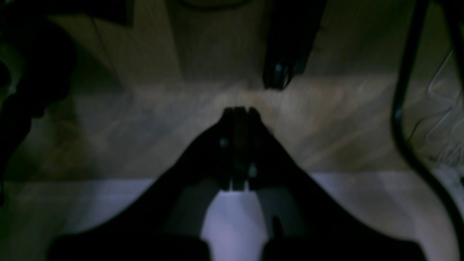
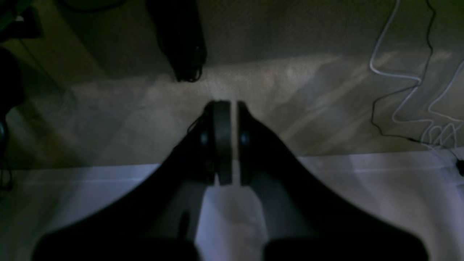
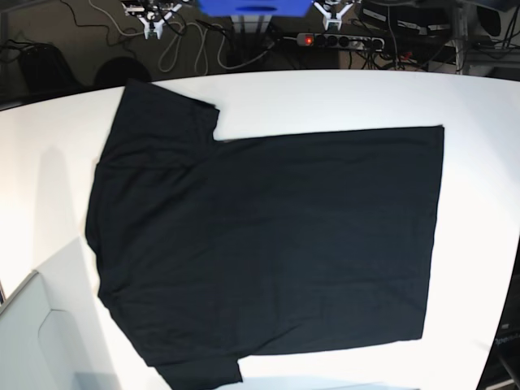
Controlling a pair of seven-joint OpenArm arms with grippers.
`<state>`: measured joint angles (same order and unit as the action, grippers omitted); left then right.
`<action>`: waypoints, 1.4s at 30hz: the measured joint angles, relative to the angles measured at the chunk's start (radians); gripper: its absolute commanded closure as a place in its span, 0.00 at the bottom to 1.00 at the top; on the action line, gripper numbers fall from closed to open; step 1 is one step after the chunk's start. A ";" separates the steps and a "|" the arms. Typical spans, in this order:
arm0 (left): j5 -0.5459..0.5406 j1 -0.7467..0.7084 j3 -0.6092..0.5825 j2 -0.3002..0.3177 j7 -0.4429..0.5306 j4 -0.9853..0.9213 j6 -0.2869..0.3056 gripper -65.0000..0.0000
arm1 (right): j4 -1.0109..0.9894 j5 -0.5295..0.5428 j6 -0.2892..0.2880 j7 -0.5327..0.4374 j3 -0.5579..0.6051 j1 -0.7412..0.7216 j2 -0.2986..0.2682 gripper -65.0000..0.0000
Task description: Fold the T-shirt properly
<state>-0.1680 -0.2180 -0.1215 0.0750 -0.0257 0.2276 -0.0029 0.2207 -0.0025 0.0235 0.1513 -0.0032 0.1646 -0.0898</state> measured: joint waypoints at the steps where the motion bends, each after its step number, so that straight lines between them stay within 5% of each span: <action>1: 0.000 -0.013 0.000 0.000 -0.003 0.027 0.000 1.00 | 0.000 0.000 0.000 0.000 0.000 0.000 -0.001 1.00; 22: 0.002 -0.034 0.000 0.030 -0.005 0.063 0.000 1.00 | 0.003 0.000 0.000 -0.006 0.000 0.006 0.002 1.00; 28: -0.001 -0.034 0.000 0.040 -0.005 0.063 0.000 1.00 | 0.148 0.004 -0.004 0.000 0.000 0.084 -0.016 1.00; 35: 0.000 -0.051 0.000 0.040 -0.005 0.068 0.000 1.00 | 0.215 0.004 -0.006 0.082 0.000 0.103 -0.027 1.00; 42: 0.000 -0.210 0.000 0.070 -0.009 0.326 -0.003 1.00 | 0.383 0.000 -0.015 0.093 0.003 0.225 -0.047 1.00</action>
<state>-0.1680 -0.4278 -0.1215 0.1452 -0.0345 0.5533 -0.0059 0.6041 -0.0029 0.0086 0.2443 -0.0006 0.3893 -0.1368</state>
